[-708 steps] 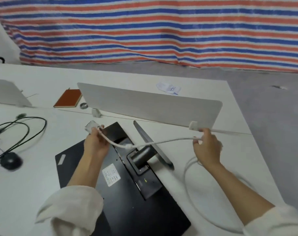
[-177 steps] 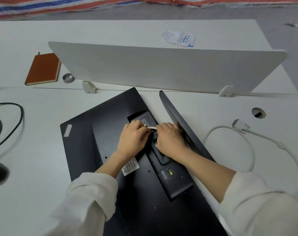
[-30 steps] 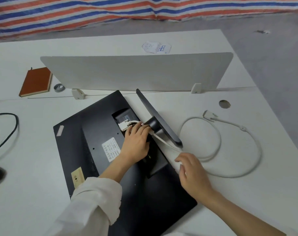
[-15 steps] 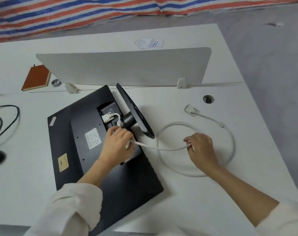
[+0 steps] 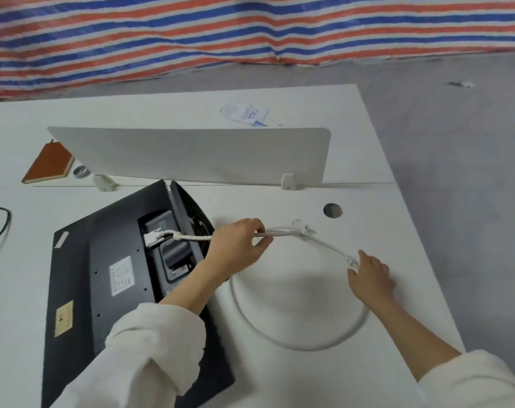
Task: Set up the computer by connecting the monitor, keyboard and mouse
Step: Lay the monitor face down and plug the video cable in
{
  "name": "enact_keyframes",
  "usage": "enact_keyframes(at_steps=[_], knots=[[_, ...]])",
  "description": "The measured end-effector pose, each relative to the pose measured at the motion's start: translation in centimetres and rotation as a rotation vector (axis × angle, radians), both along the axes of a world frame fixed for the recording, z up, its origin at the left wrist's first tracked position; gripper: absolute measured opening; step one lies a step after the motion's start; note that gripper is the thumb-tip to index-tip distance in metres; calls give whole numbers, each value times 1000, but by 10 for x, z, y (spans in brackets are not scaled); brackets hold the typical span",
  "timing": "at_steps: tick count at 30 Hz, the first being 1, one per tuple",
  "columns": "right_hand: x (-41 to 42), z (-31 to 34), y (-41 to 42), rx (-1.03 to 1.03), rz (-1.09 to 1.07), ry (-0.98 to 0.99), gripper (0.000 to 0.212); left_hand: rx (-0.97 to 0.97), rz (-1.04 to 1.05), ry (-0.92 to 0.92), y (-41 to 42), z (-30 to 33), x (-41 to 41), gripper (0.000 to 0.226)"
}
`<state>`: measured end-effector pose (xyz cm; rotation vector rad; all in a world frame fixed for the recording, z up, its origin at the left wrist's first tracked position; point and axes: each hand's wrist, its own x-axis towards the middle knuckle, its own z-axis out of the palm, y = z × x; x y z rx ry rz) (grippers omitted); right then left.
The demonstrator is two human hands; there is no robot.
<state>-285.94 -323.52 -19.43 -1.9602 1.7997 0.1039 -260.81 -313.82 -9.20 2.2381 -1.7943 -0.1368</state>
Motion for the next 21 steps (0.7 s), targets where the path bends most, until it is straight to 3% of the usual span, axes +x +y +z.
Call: enact_keyframes(at_steps=[5, 9, 12, 16, 21], knots=[[8, -25, -11, 33, -98, -112, 30, 72, 94, -22, -26, -8, -5, 28], [19, -16, -23, -30, -416, -522, 24, 57, 126, -44, -37, -16, -5, 29], [20, 13, -40, -160, -521, -696, 23, 30, 157, -55, -41, -20, -5, 28], [13, 31, -57, -206, -522, -709, 18, -9, 208, -41, -45, -23, -8, 26], [11, 40, -63, -228, -413, -544, 23, -40, 217, -36, -47, -25, -7, 24]])
